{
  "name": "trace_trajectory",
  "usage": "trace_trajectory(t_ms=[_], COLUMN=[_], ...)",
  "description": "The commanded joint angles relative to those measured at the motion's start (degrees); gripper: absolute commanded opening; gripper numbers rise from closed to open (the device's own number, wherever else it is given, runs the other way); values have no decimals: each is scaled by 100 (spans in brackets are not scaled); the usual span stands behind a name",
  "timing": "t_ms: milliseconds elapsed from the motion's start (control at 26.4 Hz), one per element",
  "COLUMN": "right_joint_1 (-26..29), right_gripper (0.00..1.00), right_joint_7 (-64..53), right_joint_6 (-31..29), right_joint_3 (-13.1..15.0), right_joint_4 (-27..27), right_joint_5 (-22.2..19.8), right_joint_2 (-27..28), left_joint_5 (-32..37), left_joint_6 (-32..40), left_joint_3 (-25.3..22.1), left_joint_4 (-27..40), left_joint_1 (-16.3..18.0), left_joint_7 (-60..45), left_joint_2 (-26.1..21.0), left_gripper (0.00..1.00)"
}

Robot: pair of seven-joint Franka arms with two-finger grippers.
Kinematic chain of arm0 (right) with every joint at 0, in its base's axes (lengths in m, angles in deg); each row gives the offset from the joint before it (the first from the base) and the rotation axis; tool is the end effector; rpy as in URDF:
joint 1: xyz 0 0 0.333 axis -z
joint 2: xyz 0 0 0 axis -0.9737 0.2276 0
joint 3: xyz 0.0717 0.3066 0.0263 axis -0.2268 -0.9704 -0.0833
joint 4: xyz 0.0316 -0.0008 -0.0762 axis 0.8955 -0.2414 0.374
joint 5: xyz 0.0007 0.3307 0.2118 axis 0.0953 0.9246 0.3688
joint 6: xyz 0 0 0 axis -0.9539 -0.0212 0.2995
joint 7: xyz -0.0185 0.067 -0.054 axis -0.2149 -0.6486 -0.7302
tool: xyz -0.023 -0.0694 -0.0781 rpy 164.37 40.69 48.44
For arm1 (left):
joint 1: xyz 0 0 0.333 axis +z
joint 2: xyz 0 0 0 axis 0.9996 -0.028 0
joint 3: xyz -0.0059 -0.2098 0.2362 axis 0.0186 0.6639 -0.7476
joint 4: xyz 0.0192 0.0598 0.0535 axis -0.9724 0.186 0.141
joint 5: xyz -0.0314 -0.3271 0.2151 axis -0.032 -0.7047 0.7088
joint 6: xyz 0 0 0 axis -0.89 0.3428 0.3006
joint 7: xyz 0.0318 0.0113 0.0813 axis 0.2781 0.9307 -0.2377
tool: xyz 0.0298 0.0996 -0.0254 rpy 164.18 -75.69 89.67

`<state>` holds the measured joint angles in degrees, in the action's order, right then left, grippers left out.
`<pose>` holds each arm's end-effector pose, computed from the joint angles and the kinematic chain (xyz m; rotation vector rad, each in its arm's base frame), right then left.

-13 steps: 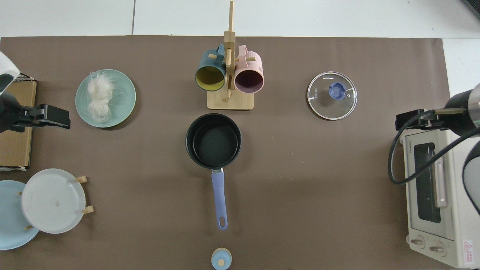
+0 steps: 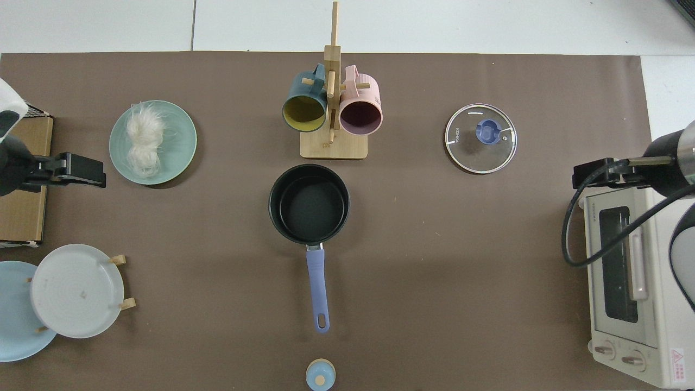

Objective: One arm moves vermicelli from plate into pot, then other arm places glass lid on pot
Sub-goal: 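Move the left gripper toward the vermicelli on the blue plate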

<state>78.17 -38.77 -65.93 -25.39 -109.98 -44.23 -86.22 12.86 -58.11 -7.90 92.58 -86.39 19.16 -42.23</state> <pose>0.5541 0.0168 0.6251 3.1118 -0.0693 0.0684 0.5605 -0.0243 0.6272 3.1246 0.0139 0.0479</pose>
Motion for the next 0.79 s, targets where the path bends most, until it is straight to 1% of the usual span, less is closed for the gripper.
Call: trace_trajectory(t_ms=[0,151,265,454,605,681,756], right_joint_1=[105,113,113,113,113,113,113], right_gripper=[100,100,100,100,100,100,100], right_joint_7=[-155,-146,-155,-155,-146,-155,-146], right_joint_6=[31,31,31,31,31,31,40], right_joint_3=[-52,-52,-52,-52,-52,-52,-52], right_joint_4=[3,12,12,12,3,12,3], right_joint_5=[74,74,83,74,83,74,83], right_joint_2=[-24,-24,-24,-24,-24,-24,-24], left_joint_5=[-128,-128,-110,-40,101,136,258], left_joint_6=[-281,-903,-1483,-2275,-2723,-2969,-3294], left_joint_3=[-66,-84,-128,-189,-189,-189,-207], left_joint_4=[249,249,232,126,-181,-182,-190], left_joint_1=[-69,-34,19,19,-42,36,81], left_joint_7=[30,310,705,926,943,952,1005], left_joint_2=[158,61,-132,-782,-1494,-1661,-1933], left_gripper=[100,100,100,100,100,100,100])
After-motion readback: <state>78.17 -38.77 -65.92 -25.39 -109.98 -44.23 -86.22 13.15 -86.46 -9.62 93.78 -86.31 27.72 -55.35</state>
